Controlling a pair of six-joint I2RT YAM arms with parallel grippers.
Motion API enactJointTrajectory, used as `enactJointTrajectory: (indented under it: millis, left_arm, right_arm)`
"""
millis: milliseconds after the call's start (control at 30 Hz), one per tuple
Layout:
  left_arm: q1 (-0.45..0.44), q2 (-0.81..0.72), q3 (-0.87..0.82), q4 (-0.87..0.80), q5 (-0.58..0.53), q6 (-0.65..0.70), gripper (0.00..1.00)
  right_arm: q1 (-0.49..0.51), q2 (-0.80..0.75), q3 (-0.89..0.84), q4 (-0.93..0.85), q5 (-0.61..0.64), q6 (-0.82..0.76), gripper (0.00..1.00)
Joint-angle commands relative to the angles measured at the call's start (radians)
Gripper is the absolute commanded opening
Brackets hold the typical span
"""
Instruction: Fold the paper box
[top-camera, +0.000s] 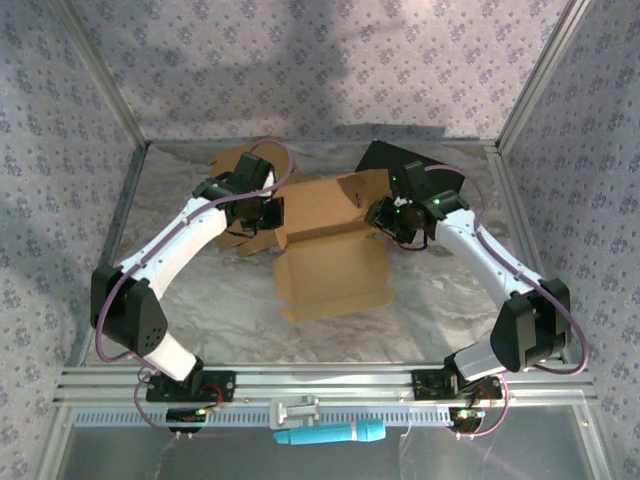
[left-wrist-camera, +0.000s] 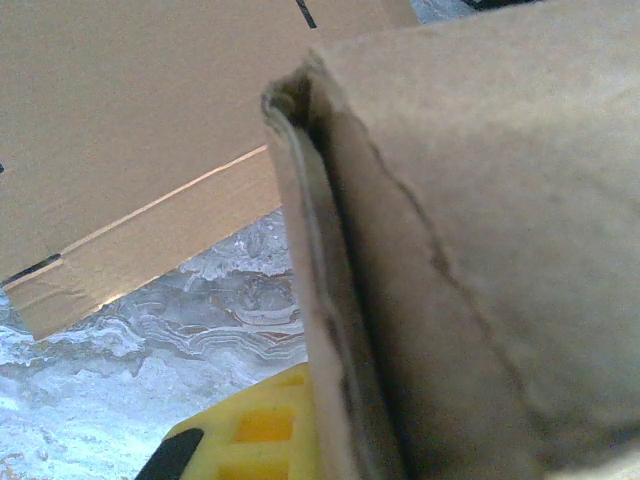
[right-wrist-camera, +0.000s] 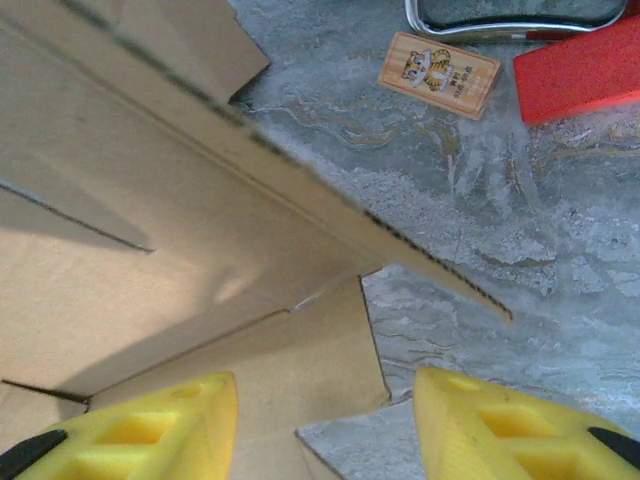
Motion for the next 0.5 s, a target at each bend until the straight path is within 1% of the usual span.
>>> enactJointTrajectory:
  millis: [0,133,233,333,467]
  left_arm:
    - [0.003,-0.008,0.032,0.001,0.026,0.016,0.0]
    - [0.002,-0.005,0.031,0.005,0.028,0.014,0.0]
    - [-0.002,-0.003,0.032,0.005,0.03,0.015,0.0]
    - [-0.002,-0.001,0.031,0.008,0.03,0.014,0.0]
    - [-0.002,-0.003,0.032,0.011,0.031,0.008,0.0]
  right_arm:
    - [0.018,0.004,0.015,-0.007,0.031,-0.022,0.51]
    - [0.022,-0.006,-0.003,0.032,0.025,-0.017,0.49]
    - [0.04,0.007,0.019,0.053,0.023,-0.025,0.46]
    - [0.061,0.038,0.063,0.037,0.022,-0.039,0.42]
    - [0.088,0.069,0.077,0.032,0.008,-0.047,0.39]
